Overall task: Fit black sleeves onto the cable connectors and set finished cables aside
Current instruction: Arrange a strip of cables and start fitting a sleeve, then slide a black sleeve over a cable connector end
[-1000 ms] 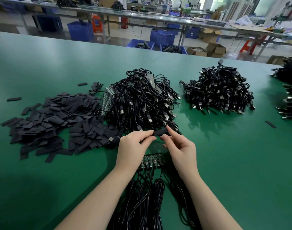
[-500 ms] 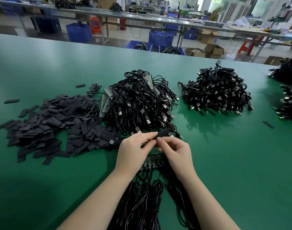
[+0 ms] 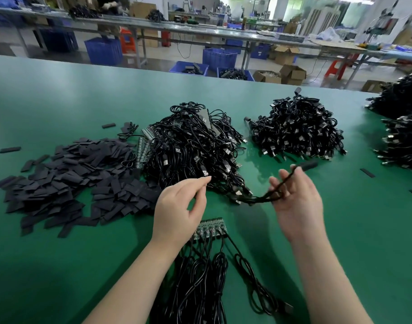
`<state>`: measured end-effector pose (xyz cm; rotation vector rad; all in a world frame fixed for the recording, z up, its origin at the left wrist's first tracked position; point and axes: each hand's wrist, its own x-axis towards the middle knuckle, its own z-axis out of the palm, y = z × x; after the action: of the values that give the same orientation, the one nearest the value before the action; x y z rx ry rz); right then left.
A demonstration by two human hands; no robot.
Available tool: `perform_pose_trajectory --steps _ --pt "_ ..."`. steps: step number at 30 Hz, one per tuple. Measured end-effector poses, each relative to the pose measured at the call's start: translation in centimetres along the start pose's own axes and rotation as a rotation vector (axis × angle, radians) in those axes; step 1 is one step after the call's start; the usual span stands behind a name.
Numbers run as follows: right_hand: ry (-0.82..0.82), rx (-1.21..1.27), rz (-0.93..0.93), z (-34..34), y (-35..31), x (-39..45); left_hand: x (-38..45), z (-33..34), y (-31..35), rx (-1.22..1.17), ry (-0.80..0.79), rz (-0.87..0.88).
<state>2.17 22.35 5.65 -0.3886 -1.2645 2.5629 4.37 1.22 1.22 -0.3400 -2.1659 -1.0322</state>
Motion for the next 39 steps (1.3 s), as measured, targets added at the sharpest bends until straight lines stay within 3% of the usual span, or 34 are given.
perform_pose_trajectory --steps 2,5,8,11,14,16,17,20,23,31,34,39 --pt "0.078 -0.22 -0.234 -1.4 -3.4 0.3 0.0 -0.1 0.1 0.014 -0.064 0.013" --pt "0.205 -1.061 -0.478 -3.8 -7.0 2.0 0.0 0.0 0.4 0.05 -0.23 -0.028" --pt "0.31 -1.743 -0.328 -6.5 -7.4 5.3 -0.1 0.2 0.4 0.168 -0.421 -0.086" --pt "0.314 -1.917 -0.15 -8.1 -5.9 7.2 -0.4 0.4 0.0 0.304 -0.586 -0.119" --pt "0.318 -2.11 -0.325 -7.8 -4.9 6.9 -0.4 0.4 -0.4 0.359 -0.669 -0.131" --pt "0.162 -1.977 -0.52 -6.0 -3.8 5.4 -0.3 0.4 -0.6 0.327 -0.675 -0.138" --pt "0.019 -1.835 -0.518 -4.7 -3.0 4.2 -0.3 0.4 -0.6 0.303 -0.677 -0.147" --pt "-0.434 -1.601 -0.291 -1.1 0.1 -0.6 -0.3 0.7 -0.5 0.266 -0.679 -0.17" --pt "-0.686 -1.689 -0.155 0.5 3.3 -3.4 -0.5 0.9 -0.8 0.236 -0.646 -0.195" --pt "-0.502 -1.55 0.001 0.7 4.8 -3.0 -0.6 1.0 -0.8 0.148 -0.603 -0.262" --pt "-0.433 -1.384 0.07 0.7 4.9 -2.8 -0.6 0.6 -0.8 0.079 -0.57 -0.322" --pt "-0.418 -1.283 0.008 0.4 5.3 -2.9 -0.3 0.2 -0.6 0.09 -0.576 -0.372"
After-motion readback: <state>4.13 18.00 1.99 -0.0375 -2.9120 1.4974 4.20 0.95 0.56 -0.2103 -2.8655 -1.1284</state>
